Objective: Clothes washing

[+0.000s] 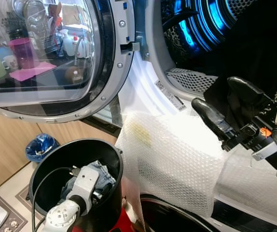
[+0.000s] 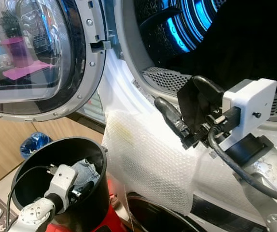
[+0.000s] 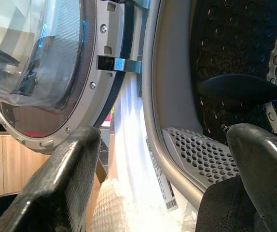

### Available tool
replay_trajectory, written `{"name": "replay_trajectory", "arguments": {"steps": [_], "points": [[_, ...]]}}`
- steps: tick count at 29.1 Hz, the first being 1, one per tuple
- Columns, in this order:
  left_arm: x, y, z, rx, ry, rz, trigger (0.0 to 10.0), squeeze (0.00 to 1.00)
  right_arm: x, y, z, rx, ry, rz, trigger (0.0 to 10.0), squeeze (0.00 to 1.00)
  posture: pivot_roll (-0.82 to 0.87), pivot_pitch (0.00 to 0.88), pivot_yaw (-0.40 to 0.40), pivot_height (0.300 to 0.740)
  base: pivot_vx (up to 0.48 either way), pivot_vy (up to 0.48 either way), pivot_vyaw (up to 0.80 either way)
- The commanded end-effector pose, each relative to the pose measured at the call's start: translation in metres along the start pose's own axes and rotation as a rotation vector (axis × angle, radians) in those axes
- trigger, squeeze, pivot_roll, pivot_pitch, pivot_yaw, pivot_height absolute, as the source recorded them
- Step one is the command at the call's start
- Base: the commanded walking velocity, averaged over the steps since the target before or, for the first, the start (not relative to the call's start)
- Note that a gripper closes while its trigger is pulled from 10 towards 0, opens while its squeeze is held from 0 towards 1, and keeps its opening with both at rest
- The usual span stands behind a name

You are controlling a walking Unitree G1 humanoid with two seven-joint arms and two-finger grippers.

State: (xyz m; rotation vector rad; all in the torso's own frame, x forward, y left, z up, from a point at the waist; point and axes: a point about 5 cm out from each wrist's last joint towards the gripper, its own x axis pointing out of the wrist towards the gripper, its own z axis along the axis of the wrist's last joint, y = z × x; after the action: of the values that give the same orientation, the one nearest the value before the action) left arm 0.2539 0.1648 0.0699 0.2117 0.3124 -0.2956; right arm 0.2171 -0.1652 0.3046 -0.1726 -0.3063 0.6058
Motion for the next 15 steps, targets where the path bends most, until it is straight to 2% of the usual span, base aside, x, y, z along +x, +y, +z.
{"name": "replay_trajectory", "arguments": {"steps": [1,2,3,4,6,15], "points": [[0.001,-0.002,-0.005,-0.005,0.022,-0.016,10.0,0.0,-0.001,0.003,0.006,-0.026,-0.023,0.017,10.0,0.91,-0.13,0.035,0.07,0.74,0.0,0.0,0.0],[0.001,-0.002,-0.005,-0.005,0.022,-0.016,10.0,0.0,-0.001,0.003,0.006,-0.026,-0.023,0.017,10.0,0.91,-0.13,0.035,0.07,0.74,0.0,0.0,0.0],[0.001,-0.002,-0.005,-0.004,0.021,-0.016,10.0,0.0,-0.002,0.001,0.002,-0.025,-0.02,-0.014,10.0,1.0,-0.13,0.035,0.07,0.74,0.0,0.0,0.0],[0.002,-0.001,-0.004,-0.008,0.018,-0.009,10.0,0.0,0.004,-0.014,-0.001,-0.036,-0.091,-0.249,10.0,0.0,-0.12,0.056,0.068,0.74,0.0,0.0,0.0],[0.003,0.001,-0.002,-0.014,0.011,0.0,10.0,0.0,0.01,-0.029,-0.005,-0.051,-0.19,-0.575,10.0,0.0,-0.12,0.056,0.068,0.74,0.0,0.0,0.0],[0.002,0.004,-0.001,-0.013,0.011,0.005,10.0,0.0,0.008,-0.032,-0.004,-0.079,-0.208,-0.63,10.0,0.0,-0.13,0.072,0.075,0.74,0.0,0.0,0.0]]}}
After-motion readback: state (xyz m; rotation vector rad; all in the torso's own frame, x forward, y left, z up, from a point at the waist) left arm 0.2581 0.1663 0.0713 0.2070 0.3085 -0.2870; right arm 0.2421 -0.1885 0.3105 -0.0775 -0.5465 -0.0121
